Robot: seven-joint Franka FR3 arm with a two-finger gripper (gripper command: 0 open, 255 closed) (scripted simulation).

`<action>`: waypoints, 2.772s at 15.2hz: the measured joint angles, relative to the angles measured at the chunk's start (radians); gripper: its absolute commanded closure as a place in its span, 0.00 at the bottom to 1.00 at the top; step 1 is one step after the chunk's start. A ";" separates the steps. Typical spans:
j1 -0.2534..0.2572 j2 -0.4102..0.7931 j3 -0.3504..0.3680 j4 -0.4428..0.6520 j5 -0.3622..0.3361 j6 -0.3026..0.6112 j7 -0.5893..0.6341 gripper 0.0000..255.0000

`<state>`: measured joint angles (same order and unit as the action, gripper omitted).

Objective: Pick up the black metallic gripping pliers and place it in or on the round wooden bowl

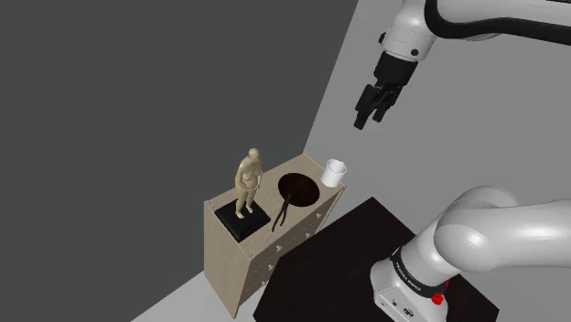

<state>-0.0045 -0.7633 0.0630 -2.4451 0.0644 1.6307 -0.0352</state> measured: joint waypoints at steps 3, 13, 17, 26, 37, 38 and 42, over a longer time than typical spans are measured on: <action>0.003 0.027 0.008 -0.022 0.011 0.039 0.008 0.00; 0.031 0.291 0.064 -0.121 0.087 0.331 0.053 0.00; 0.041 0.424 0.081 -0.129 0.113 0.446 0.062 0.00; 0.072 0.760 0.120 -0.086 0.166 0.685 0.082 0.00; 0.082 0.850 0.130 -0.115 0.180 0.803 0.076 0.00; 0.082 0.850 0.130 -0.116 0.180 0.804 0.076 0.00; 0.082 0.850 0.130 -0.116 0.180 0.804 0.076 1.00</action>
<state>0.0776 0.0867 0.1931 -2.5608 0.2445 2.4347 0.0406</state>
